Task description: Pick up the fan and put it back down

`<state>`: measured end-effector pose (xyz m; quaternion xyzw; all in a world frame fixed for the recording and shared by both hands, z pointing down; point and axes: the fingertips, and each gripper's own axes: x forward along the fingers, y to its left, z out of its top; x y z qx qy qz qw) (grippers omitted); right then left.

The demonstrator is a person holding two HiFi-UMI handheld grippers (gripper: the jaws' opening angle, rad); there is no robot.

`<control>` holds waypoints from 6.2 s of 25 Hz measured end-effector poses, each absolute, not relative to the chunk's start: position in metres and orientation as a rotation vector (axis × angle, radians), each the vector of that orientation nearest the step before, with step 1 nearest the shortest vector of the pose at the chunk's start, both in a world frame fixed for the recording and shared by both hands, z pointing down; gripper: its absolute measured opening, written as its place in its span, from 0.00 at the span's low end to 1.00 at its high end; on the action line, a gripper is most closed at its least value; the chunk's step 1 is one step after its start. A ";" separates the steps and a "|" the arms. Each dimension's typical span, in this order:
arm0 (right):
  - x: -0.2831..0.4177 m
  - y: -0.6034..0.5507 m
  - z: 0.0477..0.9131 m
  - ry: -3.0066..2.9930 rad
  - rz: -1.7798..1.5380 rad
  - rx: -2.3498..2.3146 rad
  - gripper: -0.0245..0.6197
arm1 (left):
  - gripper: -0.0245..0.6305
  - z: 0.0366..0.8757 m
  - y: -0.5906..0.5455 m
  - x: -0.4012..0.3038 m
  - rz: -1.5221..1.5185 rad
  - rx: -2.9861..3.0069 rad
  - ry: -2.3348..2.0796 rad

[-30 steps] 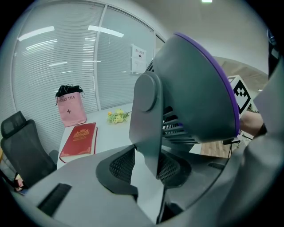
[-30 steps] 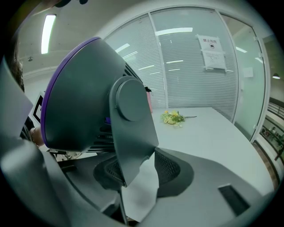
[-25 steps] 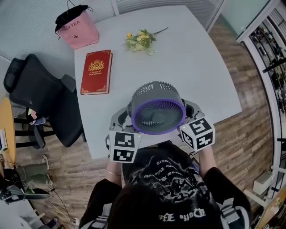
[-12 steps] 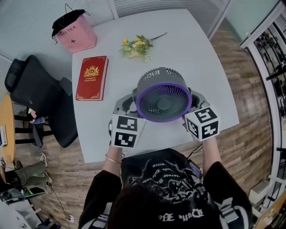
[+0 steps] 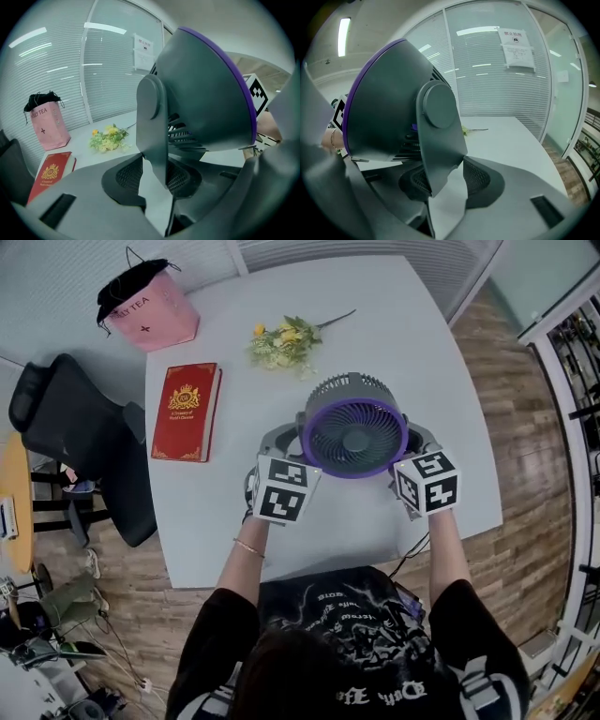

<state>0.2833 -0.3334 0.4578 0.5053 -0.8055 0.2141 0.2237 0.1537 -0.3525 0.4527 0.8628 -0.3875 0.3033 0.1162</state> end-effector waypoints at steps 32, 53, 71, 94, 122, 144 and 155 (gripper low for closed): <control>0.321 -0.466 0.592 -2.185 0.708 1.337 0.27 | 0.23 0.589 -0.479 0.189 0.931 2.380 -1.082; 0.314 -0.460 0.590 -2.211 0.578 1.314 0.33 | 0.24 0.591 -0.474 0.187 0.903 2.418 -1.096; 0.313 -0.401 0.569 -2.186 0.503 1.319 0.52 | 0.42 0.574 -0.411 0.168 0.901 2.435 -1.063; 0.256 -0.233 0.466 -2.227 0.399 1.554 0.53 | 0.44 0.478 -0.239 0.108 0.612 2.580 -1.070; 0.188 -0.134 0.456 -2.113 0.317 1.631 0.16 | 0.14 0.466 -0.148 0.061 0.559 2.677 -0.974; 0.187 -0.140 0.448 -2.159 0.272 1.665 0.05 | 0.07 0.457 -0.158 0.055 0.433 2.616 -1.036; 0.196 -0.146 0.446 -2.164 0.243 1.695 0.05 | 0.07 0.455 -0.166 0.055 0.385 2.602 -1.046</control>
